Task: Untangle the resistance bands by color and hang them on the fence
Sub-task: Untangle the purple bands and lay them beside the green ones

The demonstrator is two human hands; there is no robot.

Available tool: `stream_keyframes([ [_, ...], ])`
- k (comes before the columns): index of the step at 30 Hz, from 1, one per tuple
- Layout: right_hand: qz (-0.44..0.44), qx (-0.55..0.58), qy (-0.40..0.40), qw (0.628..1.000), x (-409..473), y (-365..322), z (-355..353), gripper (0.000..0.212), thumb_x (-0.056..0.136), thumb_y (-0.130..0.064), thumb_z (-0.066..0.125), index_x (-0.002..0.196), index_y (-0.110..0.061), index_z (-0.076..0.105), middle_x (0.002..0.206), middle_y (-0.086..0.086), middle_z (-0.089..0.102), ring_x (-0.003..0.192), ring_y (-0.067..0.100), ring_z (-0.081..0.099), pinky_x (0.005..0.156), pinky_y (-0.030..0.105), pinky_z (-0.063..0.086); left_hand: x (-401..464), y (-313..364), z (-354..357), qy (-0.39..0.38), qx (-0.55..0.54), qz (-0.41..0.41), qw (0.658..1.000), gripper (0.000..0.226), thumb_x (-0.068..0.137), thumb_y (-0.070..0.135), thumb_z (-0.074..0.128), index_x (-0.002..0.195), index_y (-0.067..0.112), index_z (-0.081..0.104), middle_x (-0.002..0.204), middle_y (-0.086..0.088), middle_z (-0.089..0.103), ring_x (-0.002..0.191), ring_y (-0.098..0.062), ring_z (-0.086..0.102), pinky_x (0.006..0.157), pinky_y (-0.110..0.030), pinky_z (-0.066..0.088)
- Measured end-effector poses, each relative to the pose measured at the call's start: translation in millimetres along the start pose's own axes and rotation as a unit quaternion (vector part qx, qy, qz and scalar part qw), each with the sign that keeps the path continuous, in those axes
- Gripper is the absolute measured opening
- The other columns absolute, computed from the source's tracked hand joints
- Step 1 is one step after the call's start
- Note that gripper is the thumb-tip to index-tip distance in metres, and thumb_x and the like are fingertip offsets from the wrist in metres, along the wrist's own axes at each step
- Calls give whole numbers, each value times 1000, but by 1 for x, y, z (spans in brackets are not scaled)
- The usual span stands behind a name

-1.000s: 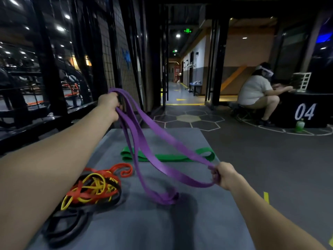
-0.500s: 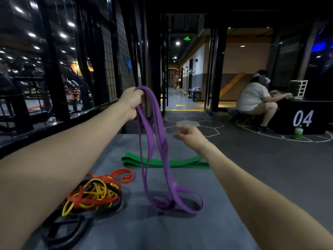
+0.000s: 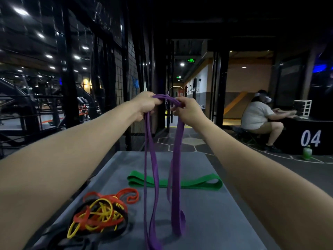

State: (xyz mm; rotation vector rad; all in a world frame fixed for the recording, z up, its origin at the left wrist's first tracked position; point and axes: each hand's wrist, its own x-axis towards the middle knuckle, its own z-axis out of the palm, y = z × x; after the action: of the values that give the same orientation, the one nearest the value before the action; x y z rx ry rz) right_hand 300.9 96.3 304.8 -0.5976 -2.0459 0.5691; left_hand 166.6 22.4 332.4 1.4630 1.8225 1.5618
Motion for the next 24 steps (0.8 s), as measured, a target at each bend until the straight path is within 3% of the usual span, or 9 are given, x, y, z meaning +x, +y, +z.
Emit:
stream_keyframes([
  [3,-7,-9,-30,999,3,-6,-5,22,91,-4,45,100,-15,62,82,10,62,72,21,56,72,40,51,-4,-1,-5,-7,-17,-8,1000,7,90,11,56,85,16,56,76,0,47,63,-10,41,54,-22,37],
  [6,-3,7,-55,998,2,-12,-9,24,95,-5,41,99,-20,60,71,0,52,53,10,41,51,22,36,-10,-2,-12,-37,-26,-6,999,13,86,15,63,76,17,55,67,1,46,57,-10,38,57,-22,35],
  [11,-9,-35,-98,995,-1,-13,-6,31,94,-2,38,114,-17,56,80,7,54,63,14,46,58,27,40,-18,-13,-21,-74,-114,-3,991,13,86,26,62,86,13,57,61,4,36,57,-9,31,59,-22,33],
  [15,-8,-79,-119,990,-3,-15,5,9,92,-10,49,96,-16,54,86,9,57,77,21,56,74,37,51,-19,-11,-18,-62,-130,17,989,12,89,23,59,85,12,57,57,6,46,57,-7,35,59,-21,34],
  [17,-38,-79,-91,992,-3,-22,9,4,91,-16,54,93,-13,56,85,9,59,78,21,56,78,37,50,-20,-5,-15,-71,-139,31,987,12,90,22,57,81,13,57,49,12,55,50,-3,42,56,-18,35],
  [20,-71,-67,-1,995,3,-34,9,24,88,-18,58,109,-7,60,95,8,64,86,19,59,79,33,49,-20,-1,-14,-79,-140,45,986,14,91,23,56,81,13,58,52,13,58,44,1,45,50,-15,36],
  [24,-102,-125,65,985,10,-37,9,15,81,-16,64,95,-10,63,91,7,66,85,23,62,75,41,54,-22,0,-14,-82,-154,47,983,18,92,25,55,77,15,56,45,13,55,40,1,43,50,-15,35],
])
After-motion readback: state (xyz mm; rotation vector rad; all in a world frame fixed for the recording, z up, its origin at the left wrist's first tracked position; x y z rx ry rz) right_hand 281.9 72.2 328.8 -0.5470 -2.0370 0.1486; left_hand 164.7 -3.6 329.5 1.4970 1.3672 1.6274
